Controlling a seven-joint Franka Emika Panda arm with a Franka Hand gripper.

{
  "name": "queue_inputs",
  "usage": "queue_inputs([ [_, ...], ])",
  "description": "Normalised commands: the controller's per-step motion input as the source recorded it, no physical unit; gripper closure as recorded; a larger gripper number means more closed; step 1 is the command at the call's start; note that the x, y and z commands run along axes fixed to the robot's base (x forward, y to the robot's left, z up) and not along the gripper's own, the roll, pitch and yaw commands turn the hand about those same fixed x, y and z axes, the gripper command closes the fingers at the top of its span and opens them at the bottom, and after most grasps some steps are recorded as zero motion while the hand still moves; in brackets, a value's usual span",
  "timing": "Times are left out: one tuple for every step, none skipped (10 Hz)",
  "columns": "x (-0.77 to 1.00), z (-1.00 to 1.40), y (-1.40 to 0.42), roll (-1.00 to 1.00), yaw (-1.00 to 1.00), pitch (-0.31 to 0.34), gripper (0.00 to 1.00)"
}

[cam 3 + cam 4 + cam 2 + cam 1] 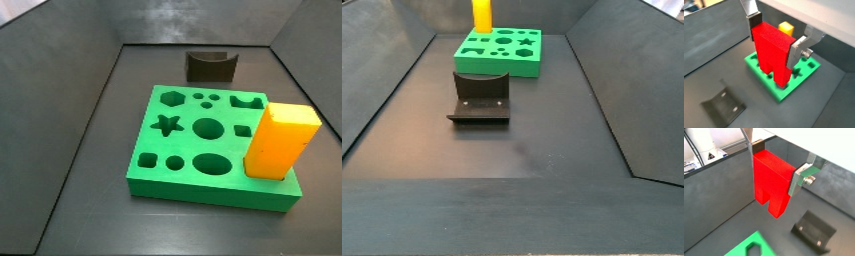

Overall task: Pick up the double-square object. Move up. Move to above the board. Insert the double-square object.
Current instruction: Move to above the board, then insert the double-square object.

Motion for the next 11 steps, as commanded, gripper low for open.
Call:
queue_inputs([
  [-0.02,0.08,-1.0,-0.03,-0.07,0.07,1.0],
  [-0.01,0.08,-1.0,-0.01,-0.04,0.076,1.0],
  [0.01,0.08,-1.0,-0.02,-0.02,0.095,1.0],
  [0.05,0.09,-1.0,0.01,-0.01,0.11,1.0],
  [0.06,0.07,-0.74,0.02,0.0,0.124,1.0],
  [0.07,0.06,-0.53,0.02,0.0,0.129,1.0],
  [0.06,0.04,-0.27,0.01,0.01,0.12,1.0],
  [0.05,0.03,-0.17,0.01,0.01,0.099,1.0],
  [0.0,-0.09,-0.07,0.0,0.0,-0.05,1.0],
  [0.49,-0.31,-0.03,0.0,0.0,-0.051,1.0],
  [0.82,-0.31,-0.03,0.02,0.0,-0.061,1.0],
])
